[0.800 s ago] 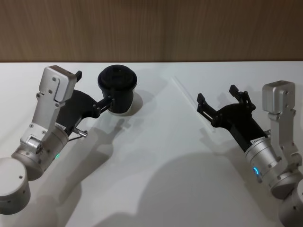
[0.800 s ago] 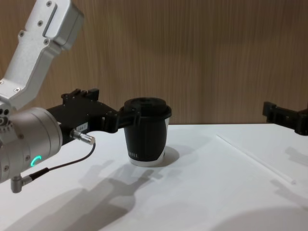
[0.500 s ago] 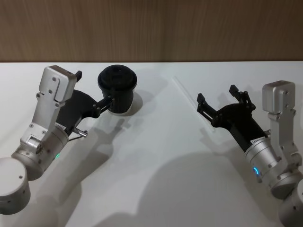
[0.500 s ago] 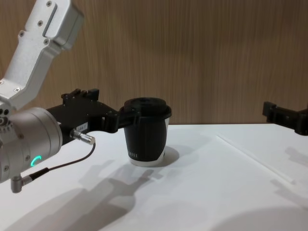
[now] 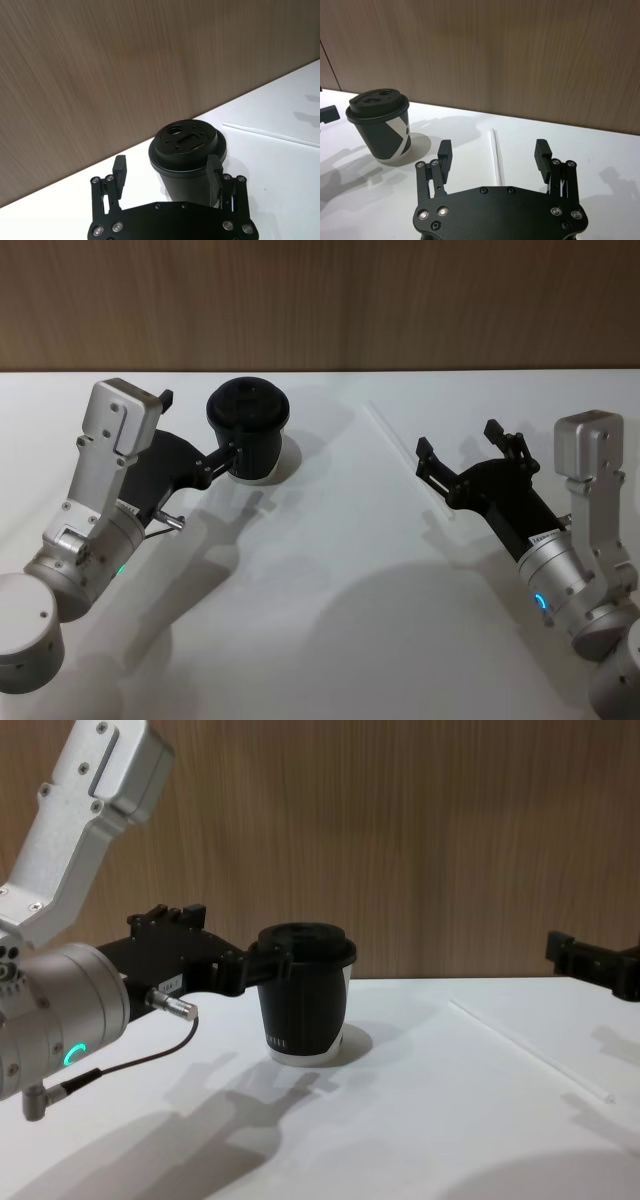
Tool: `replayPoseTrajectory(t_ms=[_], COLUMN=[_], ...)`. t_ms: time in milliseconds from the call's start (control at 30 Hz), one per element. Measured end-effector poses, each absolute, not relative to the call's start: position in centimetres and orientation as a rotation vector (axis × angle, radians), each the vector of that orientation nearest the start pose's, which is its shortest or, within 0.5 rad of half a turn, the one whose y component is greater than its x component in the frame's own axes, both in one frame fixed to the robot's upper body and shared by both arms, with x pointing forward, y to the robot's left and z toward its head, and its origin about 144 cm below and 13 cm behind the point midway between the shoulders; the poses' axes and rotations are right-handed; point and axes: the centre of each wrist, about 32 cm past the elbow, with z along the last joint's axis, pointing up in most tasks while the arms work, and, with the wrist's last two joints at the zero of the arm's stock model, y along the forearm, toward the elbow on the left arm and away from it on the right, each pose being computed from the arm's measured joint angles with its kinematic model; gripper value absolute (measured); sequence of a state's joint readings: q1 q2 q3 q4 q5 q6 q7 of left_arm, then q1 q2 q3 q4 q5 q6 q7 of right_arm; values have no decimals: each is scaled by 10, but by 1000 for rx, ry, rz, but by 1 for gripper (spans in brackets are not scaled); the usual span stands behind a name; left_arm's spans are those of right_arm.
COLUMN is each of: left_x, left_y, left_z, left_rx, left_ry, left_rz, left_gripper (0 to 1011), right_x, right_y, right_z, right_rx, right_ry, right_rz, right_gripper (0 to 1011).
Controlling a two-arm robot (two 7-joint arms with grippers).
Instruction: Pick up the straw with one hand, pass it to the other hand, and insert it into the cup.
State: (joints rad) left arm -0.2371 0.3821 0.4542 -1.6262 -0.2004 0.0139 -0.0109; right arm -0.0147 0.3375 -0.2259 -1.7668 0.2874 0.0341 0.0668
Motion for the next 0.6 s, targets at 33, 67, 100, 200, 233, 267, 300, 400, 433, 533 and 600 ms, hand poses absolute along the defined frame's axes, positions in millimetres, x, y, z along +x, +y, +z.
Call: replayPoseTrajectory(t_ms=[33,67,100,200,233,267,300,400,433,533,600], left_x=[492,492,492,492,492,492,492,492,492,492,492], left_y=[198,198,198,198,198,198,198,198,198,198,198], left_z=[1204,1204,1204,1204,1204,1204,1204,1204,1204,1204,1204], left_rx=[61,61,61,61,61,61,61,61,61,61,61], left_ry=[-268,-268,-268,-268,-268,-268,-268,-268,-268,-268,-268], left_rz=[1124,1124,1124,1124,1124,1124,1124,1124,1124,1124,1124], left_gripper=[1000,1000,1000,1000,1000,1000,1000,1000,1000,1000,999], right_x=[443,443,443,443,443,443,443,443,443,443,443], right_y=[-237,-237,-237,-237,-237,-237,-237,-237,-237,-237,-237], right_z=[1189,1189,1189,1189,1189,1189,1189,1189,1189,1189,1189], right_rx=[26,26,26,26,26,26,26,26,26,26,26], right_ry=[-75,-75,-75,-75,-75,-75,-75,-75,-75,-75,-75], right_rz=[-1229,-1229,-1229,-1229,-1229,-1229,-1229,-1229,-1229,-1229,-1229], right_gripper=[1001,1001,1001,1001,1001,1001,1001,1001,1001,1001,1001])
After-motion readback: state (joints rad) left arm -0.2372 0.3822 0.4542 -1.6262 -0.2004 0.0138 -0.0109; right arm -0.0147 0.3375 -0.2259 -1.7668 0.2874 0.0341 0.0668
